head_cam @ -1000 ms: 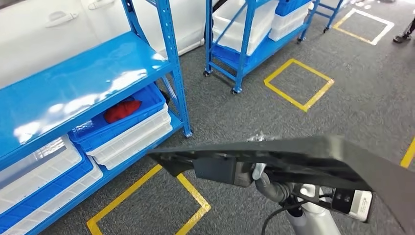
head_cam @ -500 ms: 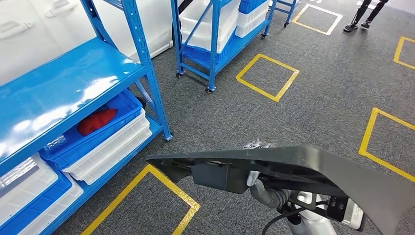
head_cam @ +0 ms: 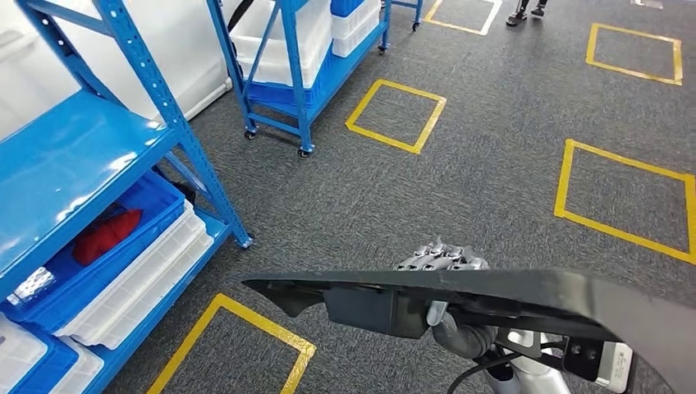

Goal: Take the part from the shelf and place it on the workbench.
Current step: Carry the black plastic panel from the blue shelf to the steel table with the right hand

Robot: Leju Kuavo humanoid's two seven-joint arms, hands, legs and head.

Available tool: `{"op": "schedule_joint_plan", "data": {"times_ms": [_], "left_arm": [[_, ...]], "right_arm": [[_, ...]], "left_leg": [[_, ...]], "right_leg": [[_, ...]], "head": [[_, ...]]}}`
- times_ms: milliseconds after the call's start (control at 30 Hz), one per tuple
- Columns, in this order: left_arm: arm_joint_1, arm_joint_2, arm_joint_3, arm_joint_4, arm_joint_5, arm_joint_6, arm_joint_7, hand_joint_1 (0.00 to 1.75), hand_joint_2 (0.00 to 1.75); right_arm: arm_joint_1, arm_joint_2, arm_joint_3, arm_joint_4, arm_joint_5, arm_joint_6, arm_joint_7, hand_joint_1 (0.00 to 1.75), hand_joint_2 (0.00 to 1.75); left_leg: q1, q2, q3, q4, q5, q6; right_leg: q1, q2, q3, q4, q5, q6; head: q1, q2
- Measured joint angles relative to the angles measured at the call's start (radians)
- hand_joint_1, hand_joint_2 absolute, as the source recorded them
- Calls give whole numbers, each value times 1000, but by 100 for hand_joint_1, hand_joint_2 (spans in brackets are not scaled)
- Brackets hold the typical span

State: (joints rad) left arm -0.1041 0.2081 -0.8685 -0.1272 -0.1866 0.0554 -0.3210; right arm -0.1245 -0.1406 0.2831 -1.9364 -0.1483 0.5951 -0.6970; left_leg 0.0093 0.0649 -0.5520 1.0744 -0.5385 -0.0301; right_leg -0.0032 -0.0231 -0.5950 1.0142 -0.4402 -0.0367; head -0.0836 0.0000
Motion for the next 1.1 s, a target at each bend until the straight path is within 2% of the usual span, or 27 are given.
{"op": "schedule_joint_plan", "data": {"times_ms": [33, 67, 100, 133, 167, 200, 267, 300, 333, 367, 400, 433, 467, 533, 567, 600, 633, 667, 700, 767, 800, 833, 867, 933, 1000, 1067, 1100], "left_arm": [[1, 0, 0, 0, 0, 1, 2, 0, 0], [4, -1, 0, 0, 0, 2, 3, 0, 0], [7, -1, 0, 0, 0, 2, 4, 0, 0], [10, -1, 1, 0, -1, 2, 3, 0, 0], [11, -1, 1, 0, -1, 2, 1, 0, 0], [11, -2, 2, 0, -1, 1, -3, 0, 0], [10, -1, 3, 0, 0, -2, -12, 0, 0], [10, -1, 4, 0, 0, -4, -16, 0, 0], [10, 0, 4, 0, 0, -6, -21, 0, 0], [9, 0, 4, 0, -1, -8, -24, 0, 0], [8, 0, 4, 0, -1, -9, -28, 0, 0], [5, 0, 5, 0, -1, -10, -30, 0, 0], [3, 0, 7, 0, -1, -10, -32, 0, 0], [3, 0, 13, 0, 0, -9, -34, 0, 0], [4, 0, 17, 0, 0, -8, -34, 0, 0], [6, 0, 19, 0, 0, -7, -34, 0, 0], [6, 0, 21, 0, 0, -8, -34, 0, 0], [6, 0, 22, 0, 0, -9, -34, 0, 0], [6, 0, 22, 0, 0, -10, -34, 0, 0], [4, 0, 22, 0, 0, -13, -34, 0, 0], [4, 0, 22, 0, 0, -14, -34, 0, 0], [4, 0, 22, 0, 0, -13, -33, 0, 0], [3, 0, 22, 0, 0, -10, -31, 0, 0], [1, 0, 22, 0, 0, -3, -24, 0, 0], [-1, 1, 22, 0, 0, 3, -19, 0, 0], [1, 2, 22, 0, 0, 5, -15, 0, 0], [4, 2, 22, 0, 0, 5, -13, 0, 0]], "right_arm": [[-4, 1, 4, -1, 0, 1, 0, 175, 175], [-7, 1, 8, -1, -1, 2, 0, 175, 175], [-9, 2, 14, -1, -3, 4, 0, 175, 175], [-11, 2, 18, -1, -6, 6, 0, 175, 175], [-13, 2, 22, -1, -11, 9, 0, 175, 175], [-17, 2, 25, -2, -18, 11, 0, 175, 175], [-28, 2, 28, -5, -35, 15, 2, 175, 175], [-33, 2, 28, -6, -42, 15, 4, 175, 175], [-37, 2, 29, -9, -47, 16, 8, 175, 175], [-40, 2, 30, -11, -50, 16, 14, 175, 175], [-42, 2, 30, -14, -52, 16, 19, 175, 175], [-44, 2, 31, -17, -54, 16, 24, 175, 175], [-49, 2, 33, -20, -58, 17, 28, 175, 175], [-65, 3, 38, -22, -70, 18, 36, 175, 175], [-74, 4, 40, -22, -77, 18, 40, 175, 175], [-80, 6, 42, -22, -83, 17, 45, 175, 175], [-83, 6, 44, -21, -88, 16, 49, 175, 175], [-86, 6, 45, -21, -93, 15, 53, 175, 175], [-88, 6, 46, -20, -97, 14, 56, 175, 175], [-93, 6, 46, -20, -101, 11, 56, 175, 175], [-95, 6, 46, -19, -100, 10, 53, 175, 175], [-96, 5, 46, -19, -97, 7, 51, 175, 175], [-97, 4, 46, -19, -93, 4, 48, 175, 175], [-98, 2, 46, -18, -85, 0, 42, 175, 175], [-101, 0, 46, -15, -83, -2, 38, 175, 175], [-105, -1, 46, -11, -83, -3, 36, 175, 175], [-105, -1, 47, -8, -84, -3, 36, 175, 175]], "left_leg": [[1, -28, -28, 63, -34, -2], [1, -43, -61, 134, -65, -3], [1, -51, -89, 192, -83, -4], [1, -54, -104, 218, -82, -3], [1, -56, -102, 205, -60, -1], [1, -62, -83, 154, -23, 2], [3, -105, -28, 18, 46, 10], [3, -128, -10, -29, 63, 13], [3, -143, -1, -54, 68, 16], [1, -145, 2, -60, 66, 19], [1, -134, 3, -64, 69, 24], [2, -123, 6, -69, 74, 30], [2, -111, 8, -75, 78, 37], [1, -86, 10, -82, 82, 46], [-1, -72, 10, -82, 81, 48], [-3, -59, 9, -81, 81, 49], [-4, -45, 9, -81, 80, 50], [-4, -32, 8, -80, 79, 49], [-4, -20, 9, -80, 77, 48], [-7, -1, 12, -78, 73, 43], [-9, 8, 14, -77, 70, 39], [-12, 16, 15, -76, 68, 35], [-13, 25, 16, -76, 67, 30], [-13, 39, 20, -76, 62, 19], [-9, 10, 6, -36, 31, 9], [-5, -38, -48, 84, -31, 3], [-5, -49, -82, 152, -58, 1]], "right_leg": [[0, 12, -1, 0, 1, -3], [1, 25, -1, 0, 1, -5], [2, 39, -2, 1, 2, -6], [2, 53, -2, 2, 2, -6], [3, 67, -1, 4, 2, -6], [3, 81, -1, 7, 1, -5], [3, 105, -3, 12, 0, 0], [2, 116, -5, 14, 1, 5], [0, 127, -9, 16, 2, 11], [-2, 138, -13, 15, 5, 19], [-4, 147, -16, 13, 9, 26], [-5, 140, -19, 15, 8, 32], [-3, 118, -27, 29, -2, 37], [-2, 57, -66, 112, -53, 42], [-3, 39, -97, 177, -86, 45], [-5, 32, -125, 237, -110, 48], [-7, 29, -141, 273, -119, 50], [-9, 27, -139, 274, -109, 51], [-9, 21, -116, 236, -84, 51], [-4, -22, -40, 99, -31, 43], [1, -41, -12, 46, -17, 37], [5, -53, 2, 16, -13, 32], [9, -52, 2, 10, -16, 26], [7, -28, 0, 4, -10, 16], [1, -6, 3, -5, -3, 5], [0, 16, 4, -9, 0, -2], [1, 28, 3, -8, 1, -4]], "head": [[0, 0], [0, 0], [0, 0], [0, 0], [0, 0], [0, 0], [0, 0], [0, 0], [0, 0], [0, 0], [0, 0], [0, 0], [0, 0], [0, 0], [0, 0], [0, 0], [0, 0], [0, 0], [0, 0], [0, 0], [0, 0], [0, 0], [0, 0], [0, 0], [0, 0], [0, 0], [0, 0]]}}
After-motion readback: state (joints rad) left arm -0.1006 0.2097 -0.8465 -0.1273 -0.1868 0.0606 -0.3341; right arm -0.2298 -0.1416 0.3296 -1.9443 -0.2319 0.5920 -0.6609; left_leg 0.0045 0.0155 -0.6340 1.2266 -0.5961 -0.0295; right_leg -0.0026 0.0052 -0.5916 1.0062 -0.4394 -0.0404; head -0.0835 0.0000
